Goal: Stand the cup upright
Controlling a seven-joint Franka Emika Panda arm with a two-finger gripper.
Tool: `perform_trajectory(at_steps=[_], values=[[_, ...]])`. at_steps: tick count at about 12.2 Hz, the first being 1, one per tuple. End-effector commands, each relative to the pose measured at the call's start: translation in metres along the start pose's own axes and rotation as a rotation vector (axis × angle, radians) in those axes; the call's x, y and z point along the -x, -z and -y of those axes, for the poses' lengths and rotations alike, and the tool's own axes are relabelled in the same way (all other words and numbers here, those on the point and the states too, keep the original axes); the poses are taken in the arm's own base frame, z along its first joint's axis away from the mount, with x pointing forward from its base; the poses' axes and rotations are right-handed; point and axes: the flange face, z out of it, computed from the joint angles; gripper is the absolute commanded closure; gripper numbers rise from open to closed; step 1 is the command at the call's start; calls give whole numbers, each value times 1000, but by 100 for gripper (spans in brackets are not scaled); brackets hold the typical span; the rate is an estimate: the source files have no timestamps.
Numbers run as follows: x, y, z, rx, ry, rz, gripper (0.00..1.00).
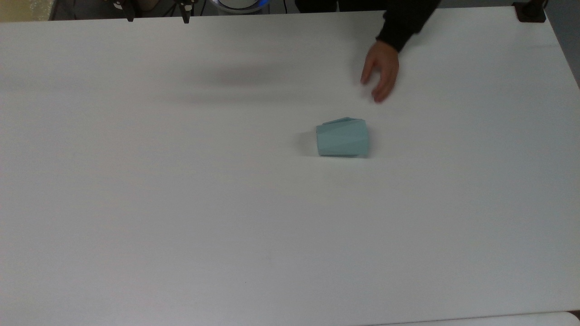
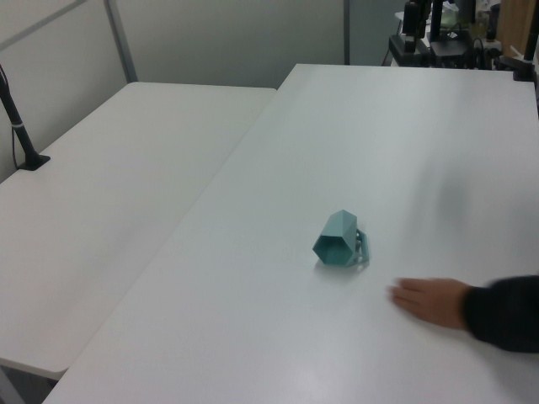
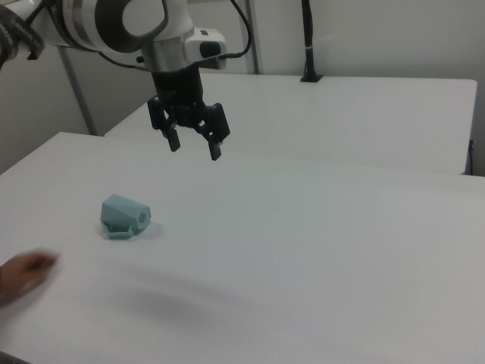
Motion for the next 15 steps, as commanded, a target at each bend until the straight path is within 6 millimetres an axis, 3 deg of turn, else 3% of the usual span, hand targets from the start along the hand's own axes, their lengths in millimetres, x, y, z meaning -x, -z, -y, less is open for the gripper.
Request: perform_trajectory(at_steps=[1,6,8,10,13,15], values=[[8,5,-22,-19,25,17,0],[8,4,-20,-25,21,18,0],[2,1,-2,-39,0,15,0],[-6,-8,57,-37,3,28,0],[-25,-12,164,-3,55,6,0],[-37,-33,226,54,27,3,0]])
